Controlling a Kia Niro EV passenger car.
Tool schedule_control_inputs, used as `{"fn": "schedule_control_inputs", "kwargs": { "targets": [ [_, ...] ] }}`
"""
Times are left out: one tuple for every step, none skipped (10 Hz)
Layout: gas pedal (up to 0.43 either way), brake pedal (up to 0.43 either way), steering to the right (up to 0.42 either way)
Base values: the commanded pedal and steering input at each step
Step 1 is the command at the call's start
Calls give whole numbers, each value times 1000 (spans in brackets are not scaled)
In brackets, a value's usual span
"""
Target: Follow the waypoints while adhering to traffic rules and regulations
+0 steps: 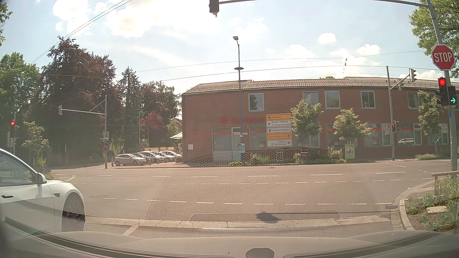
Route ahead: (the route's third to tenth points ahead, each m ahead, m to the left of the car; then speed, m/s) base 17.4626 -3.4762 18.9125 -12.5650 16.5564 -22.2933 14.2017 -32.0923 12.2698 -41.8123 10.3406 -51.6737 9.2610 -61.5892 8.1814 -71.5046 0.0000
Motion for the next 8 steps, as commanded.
{"fn": "schedule_control_inputs", "kwargs": {
  "targets": [
    [0, 262, 85],
    [0, 262, 85],
    [0, 262, 85],
    [0, 262, 85],
    [0, 262, 85],
    [0, 262, 85],
    [0, 256, 85],
    [0, 262, 85]
  ]
}}
